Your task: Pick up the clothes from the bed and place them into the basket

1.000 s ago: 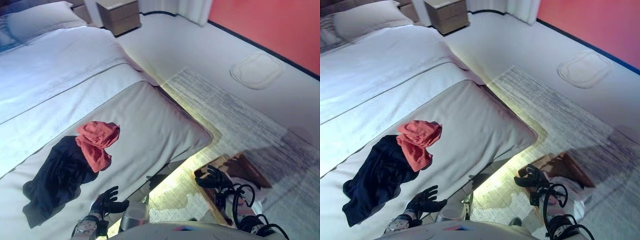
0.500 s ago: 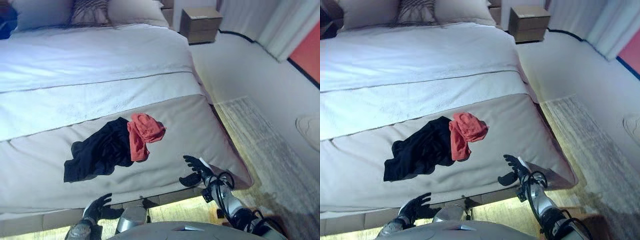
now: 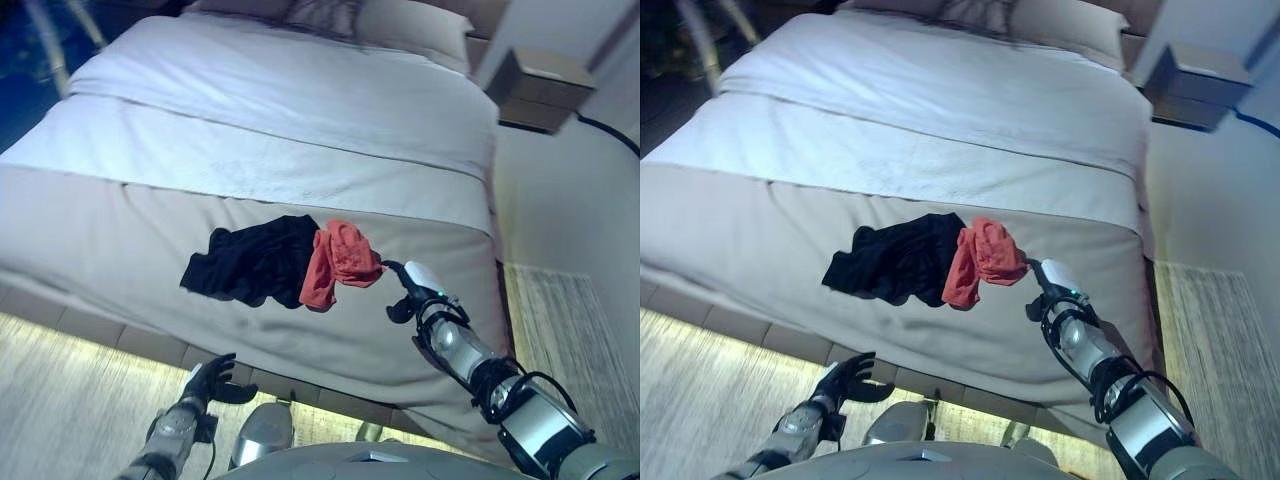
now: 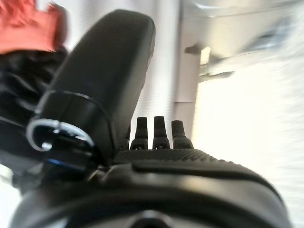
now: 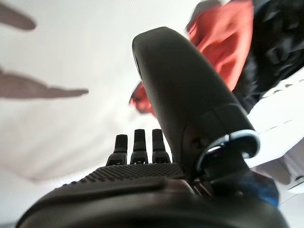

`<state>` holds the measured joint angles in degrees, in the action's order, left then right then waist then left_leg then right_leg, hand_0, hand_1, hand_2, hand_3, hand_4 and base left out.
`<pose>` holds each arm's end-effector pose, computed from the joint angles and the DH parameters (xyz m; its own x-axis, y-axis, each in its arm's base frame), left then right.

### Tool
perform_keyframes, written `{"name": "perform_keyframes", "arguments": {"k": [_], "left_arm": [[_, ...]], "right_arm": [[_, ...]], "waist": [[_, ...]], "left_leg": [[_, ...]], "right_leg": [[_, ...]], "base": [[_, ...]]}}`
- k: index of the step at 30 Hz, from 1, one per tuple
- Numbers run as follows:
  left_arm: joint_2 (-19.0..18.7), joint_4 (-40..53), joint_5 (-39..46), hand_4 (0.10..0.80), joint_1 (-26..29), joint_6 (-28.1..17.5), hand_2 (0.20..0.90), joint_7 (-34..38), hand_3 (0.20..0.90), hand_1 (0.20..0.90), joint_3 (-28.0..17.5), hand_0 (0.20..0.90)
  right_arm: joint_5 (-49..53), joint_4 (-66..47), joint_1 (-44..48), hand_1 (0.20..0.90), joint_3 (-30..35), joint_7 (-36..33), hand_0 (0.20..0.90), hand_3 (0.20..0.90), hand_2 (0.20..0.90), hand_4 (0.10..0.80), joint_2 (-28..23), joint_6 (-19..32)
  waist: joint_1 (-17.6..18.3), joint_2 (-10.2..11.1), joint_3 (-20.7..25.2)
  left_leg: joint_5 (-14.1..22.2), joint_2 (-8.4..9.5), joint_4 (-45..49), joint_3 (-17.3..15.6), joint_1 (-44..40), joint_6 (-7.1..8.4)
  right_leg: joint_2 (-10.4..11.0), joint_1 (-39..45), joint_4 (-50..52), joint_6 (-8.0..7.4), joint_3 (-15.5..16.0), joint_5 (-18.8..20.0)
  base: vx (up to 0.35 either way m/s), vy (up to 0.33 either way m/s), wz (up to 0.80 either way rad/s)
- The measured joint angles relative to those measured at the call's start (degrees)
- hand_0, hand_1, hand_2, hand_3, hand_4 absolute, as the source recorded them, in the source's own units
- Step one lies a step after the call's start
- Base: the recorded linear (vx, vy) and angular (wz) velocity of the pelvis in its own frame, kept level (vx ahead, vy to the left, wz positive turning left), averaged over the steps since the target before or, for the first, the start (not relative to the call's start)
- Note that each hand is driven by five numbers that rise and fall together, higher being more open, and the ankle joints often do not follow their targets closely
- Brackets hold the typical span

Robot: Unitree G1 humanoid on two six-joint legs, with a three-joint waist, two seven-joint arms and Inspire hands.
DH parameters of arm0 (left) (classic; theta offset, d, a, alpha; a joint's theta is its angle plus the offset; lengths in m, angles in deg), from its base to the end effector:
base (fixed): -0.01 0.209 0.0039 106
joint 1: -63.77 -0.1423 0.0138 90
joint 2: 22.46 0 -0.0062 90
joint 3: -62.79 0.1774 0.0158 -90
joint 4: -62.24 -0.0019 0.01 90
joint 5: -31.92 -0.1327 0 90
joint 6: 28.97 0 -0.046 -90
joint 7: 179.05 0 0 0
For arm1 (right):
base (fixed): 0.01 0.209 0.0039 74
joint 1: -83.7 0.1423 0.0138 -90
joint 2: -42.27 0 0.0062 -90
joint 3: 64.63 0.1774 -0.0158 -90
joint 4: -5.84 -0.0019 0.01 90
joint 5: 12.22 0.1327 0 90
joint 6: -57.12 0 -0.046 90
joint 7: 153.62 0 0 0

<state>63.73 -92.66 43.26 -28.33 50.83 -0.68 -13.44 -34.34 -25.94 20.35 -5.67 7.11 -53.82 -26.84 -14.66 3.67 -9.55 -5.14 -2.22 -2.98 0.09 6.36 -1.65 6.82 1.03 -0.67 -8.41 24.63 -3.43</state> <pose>0.0787 0.2454 -0.0912 0.5341 0.1582 -0.8305 0.0752 0.9696 0.2330 0.2410 -0.1996 -0.0162 0.9539 -0.0368 -0.2980 -0.2532 0.4348 -0.8642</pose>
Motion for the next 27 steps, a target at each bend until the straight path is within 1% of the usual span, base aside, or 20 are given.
{"name": "perform_keyframes", "arguments": {"k": [2, 3, 4, 6, 7, 8, 9, 10, 12, 13, 16, 17, 18, 19, 20, 23, 24, 25, 26, 27], "left_arm": [[-0.5, -1.9, 0.0, 0.8, -1.8, 0.1, 0.9, -0.4, 0.9, 0.9, 0.0, 0.9], [-0.8, -2.1, 0.0, 0.8, -1.9, 0.0, 0.9, -0.9, 0.9, 0.9, 0.1, 0.9], [-0.9, -2.0, 0.0, 0.8, -1.6, 0.0, 0.9, -1.3, 0.9, 0.9, 0.0, 0.9], [-0.9, -1.9, 0.0, 0.8, -0.1, -0.1, 0.9, -1.8, 0.9, 0.9, 0.2, 0.9], [-1.0, -1.5, 0.0, 0.8, 0.5, -0.7, 0.9, -2.3, 0.9, 0.9, 0.2, 0.9], [-1.0, -1.3, 0.1, 0.8, 0.8, -1.1, 0.9, -2.4, 0.9, 0.9, 0.2, 0.9], [-0.9, -0.9, 0.1, 0.8, 1.8, -1.7, 0.9, -2.8, 0.9, 0.9, 0.2, 0.9], [-1.1, 0.4, 0.8, 0.8, 2.8, -2.5, 0.9, -2.8, 0.9, 0.9, 0.4, 0.9], [-1.2, 2.7, 1.3, 0.8, 4.7, -3.7, 0.9, -2.8, 0.9, 0.9, 0.5, 0.9], [-1.4, 3.9, 2.3, 0.8, 5.8, -4.1, 0.9, -2.8, 0.9, 0.9, 0.5, 0.9], [-1.5, 6.1, 5.0, 0.8, 8.9, -5.6, 0.9, -2.8, 0.9, 0.9, 0.5, 0.9], [-1.5, 6.7, 6.3, 0.8, 10.2, -6.2, 0.9, -2.9, 0.9, 0.9, 0.5, 0.9], [-1.5, 7.4, 7.0, 0.8, 10.3, -6.2, 0.9, -2.9, 0.9, 0.9, 0.5, 0.9], [-1.5, 9.4, 8.4, 0.8, 10.4, -6.3, 0.9, -3.1, 0.9, 0.9, 0.6, 0.9], [-1.5, 10.6, 9.0, 0.8, 10.4, -6.3, 0.9, -3.3, 0.9, 0.9, 0.7, 0.9], [-2.2, 12.8, 9.5, 0.8, 10.1, -6.3, 0.9, -3.6, 0.9, 0.9, 2.4, 0.9], [-2.7, 14.4, 9.8, 0.8, 8.9, -6.3, 0.9, -3.9, 0.9, 0.9, 3.4, 0.9], [-2.7, 14.6, 9.9, 0.8, 8.6, -6.3, 0.9, -4.0, 0.9, 0.9, 3.6, 0.9], [-2.7, 14.9, 10.0, 0.8, 8.2, -6.3, 0.9, -4.1, 0.9, 0.9, 4.1, 0.9], [-2.7, 15.0, 10.1, 0.8, 8.2, -6.2, 0.9, -4.4, 0.9, 0.9, 4.1, 0.9]], "right_arm": [[-0.1, 0.7, 3.5, 0.9, 0.0, -1.8, 0.9, 0.9, 0.9, 0.8, 0.0, -0.6], [-0.1, 1.9, 5.9, 0.9, 0.0, -2.7, 0.9, 0.9, 0.9, 0.8, -0.1, -0.9], [-0.1, 2.9, 8.3, 0.9, 0.4, -3.3, 0.9, 0.9, 0.9, 0.8, -0.5, -1.3], [-0.1, 4.9, 12.8, 0.9, 0.5, -4.2, 0.9, 0.9, 0.9, 0.8, -1.6, -2.3], [-0.1, 5.7, 15.6, 0.9, 0.6, -4.7, 0.9, 0.9, 0.9, 0.8, -2.2, -3.3], [0.0, 6.0, 16.5, 0.9, 0.5, -4.8, 0.9, 0.9, 0.9, 0.8, -2.4, -3.6], [0.0, 6.3, 18.1, 0.9, 0.5, -5.0, 0.9, 0.9, 0.9, 0.8, -3.0, -4.1], [0.1, 7.2, 20.6, 0.9, 0.3, -5.4, 0.9, 0.9, 0.9, 0.8, -3.3, -5.2], [0.3, 7.9, 24.1, 0.9, 0.2, -5.7, 0.9, 0.9, 0.9, 0.8, -4.3, -6.4], [0.4, 8.1, 26.0, 0.9, 0.3, -5.8, 0.9, 0.9, 0.9, 0.8, -4.9, -7.1], [0.7, 9.2, 31.0, 0.9, 0.3, -6.0, 0.9, 0.9, 0.9, 0.8, -5.3, -8.6], [0.7, 9.2, 32.5, 0.9, 0.2, -6.2, 0.9, 0.9, 0.9, 0.8, -5.4, -9.3], [0.7, 9.2, 32.9, 0.9, 0.3, -6.2, 0.9, 0.9, 0.9, 0.8, -5.4, -9.7], [0.8, 9.8, 33.8, 0.9, 0.3, -6.3, 0.9, 0.9, 0.9, 0.8, -5.8, -10.9], [1.0, 10.5, 34.5, 0.9, 0.3, -6.3, 0.9, 0.9, 0.9, 0.8, -6.1, -11.9], [3.2, 11.5, 35.3, 0.9, 0.3, -6.2, 0.9, 0.9, 0.9, 0.8, -6.9, -13.9], [4.2, 12.0, 35.6, 0.9, 0.3, -4.9, 0.9, 0.9, 0.9, 0.8, -7.1, -14.9], [4.5, 12.1, 35.6, 0.9, 0.3, -4.5, 0.9, 0.9, 0.9, 0.8, -7.3, -15.2], [5.6, 12.4, 35.7, 0.665, 0.3, -3.1, 0.665, 0.625, 0.665, 0.525, -7.9, -16.1], [6.7, 12.8, 36.0, 0.538, 0.3, -2.3, 0.538, 0.477, 0.538, 0.377, -8.5, -16.7]], "waist": [[-1.4, 0.4, -1.0], [-1.8, 0.4, -1.8], [-2.7, 0.4, -2.8], [-3.9, -0.4, -4.9], [-5.1, -1.1, -6.3], [-5.4, -1.4, -6.8], [-6.0, -2.0, -8.1], [-6.9, -2.6, -9.4], [-7.2, -3.3, -11.8], [-7.4, -3.6, -13.3], [-8.0, -4.5, -17.5], [-8.5, -5.0, -19.2], [-8.7, -5.1, -19.5], [-9.0, -5.6, -20.0], [-9.2, -6.0, -20.3], [-9.6, -7.1, -20.7], [-9.5, -7.9, -20.7], [-9.4, -8.1, -20.8], [-9.5, -8.2, -20.8], [-8.9, -8.2, -20.8]], "left_leg": [[-0.2, -1.1, 0.9, 0.6, 1.8, 0.91], [-0.2, -1.49, 1.5, 1.0, 3.0, 1.76], [-0.3, -1.76, 1.9, 1.4, 4.3, 2.01], [-0.9, -1.91, 3.1, 2.3, 6.4, 2.83], [-1.1, -1.77, 4.1, 2.9, 7.7, 3.21], [-1.3, -1.72, 4.8, 3.0, 8.2, 3.46], [-1.6, -1.7, 5.7, 3.6, 8.7, 4.35], [-1.5, -0.58, 7.9, 3.9, 10.3, 4.75], [-1.7, 0.85, 9.7, 5.1, 12.4, 4.43], [-1.8, 1.31, 10.4, 5.7, 13.2, 4.23], [-1.8, 2.62, 12.5, 6.0, 14.9, 4.13], [-1.5, 3.43, 13.8, 5.9, 15.7, 3.9], [-1.0, 3.38, 14.5, 5.9, 16.2, 3.77], [0.0, 4.42, 17.3, 5.8, 18.4, 3.2], [1.0, 4.68, 19.1, 5.8, 20.0, 3.31], [2.8, 5.37, 23.5, 5.9, 24.0, 3.01], [4.1, 5.26, 25.0, 5.7, 26.2, 3.54], [4.4, 5.23, 25.0, 5.5, 26.7, 3.77], [5.9, 5.25, 23.7, 4.8, 27.6, 6.05], [7.1, 5.89, 24.9, 4.1, 29.0, 7.09]], "right_leg": [[-1.1, -0.8, -0.1, 0.35, 1.1, 0.2], [-1.5, -1.7, 0.2, 0.56, 1.5, 0.4], [-1.6, -2.9, 1.0, 0.74, 2.0, 0.5], [-1.4, -4.5, 2.9, 1.49, 3.2, 0.9], [-1.0, -5.6, 4.6, 2.55, 4.2, 0.3], [-0.7, -6.0, 5.3, 2.89, 4.4, 0.1], [0.0, -6.6, 7.3, 3.95, 4.5, -0.7], [1.7, -8.8, 11.4, 4.95, 4.7, -2.2], [4.0, -11.4, 16.6, 5.3, 5.5, -3.4], [5.0, -12.8, 19.0, 6.23, 5.7, -4.2], [8.0, -16.1, 25.5, 7.28, 5.3, -5.9], [8.8, -17.3, 27.8, 7.51, 4.8, -6.8], [9.3, -17.9, 28.8, 7.71, 4.5, -7.3], [10.7, -20.1, 31.6, 8.1, 4.1, -8.6], [11.3, -21.5, 33.0, 8.21, 3.6, -9.8], [12.5, -25.4, 37.0, 8.21, 2.5, -10.7], [12.6, -27.4, 37.8, 8.12, 2.1, -10.7], [12.5, -27.9, 37.8, 8.11, 1.9, -10.7], [12.6, -29.9, 37.6, 8.1, 0.8, -10.7], [13.3, -31.5, 36.9, 8.11, 0.1, -10.7]], "base": [[-0.1, -0.091, 0.15], [-0.095, -0.069, 0.22], [-0.079, -0.047, 0.22], [-0.04, -0.022, 0.29], [0.074, -0.04, 0.29], [0.078, -0.012, 0.22], [0.1, 0.006, 0.2], [0.05, 0.068, 0.24], [0.055, 0.079, 0.35], [0.035, 0.123, 0.34], [0.021, 0.116, 0.13], [0.018, 0.119, 0.06], [0.021, 0.105, 0.07], [-0.003, 0.061, 0.1], [-0.028, 0.08, 0.09], [-0.066, 0.082, -0.05], [-0.04, 0.073, -0.13], [-0.056, 0.089, -0.16], [-0.024, 0.046, -0.04], [-0.022, 0.032, 0.02]]}}
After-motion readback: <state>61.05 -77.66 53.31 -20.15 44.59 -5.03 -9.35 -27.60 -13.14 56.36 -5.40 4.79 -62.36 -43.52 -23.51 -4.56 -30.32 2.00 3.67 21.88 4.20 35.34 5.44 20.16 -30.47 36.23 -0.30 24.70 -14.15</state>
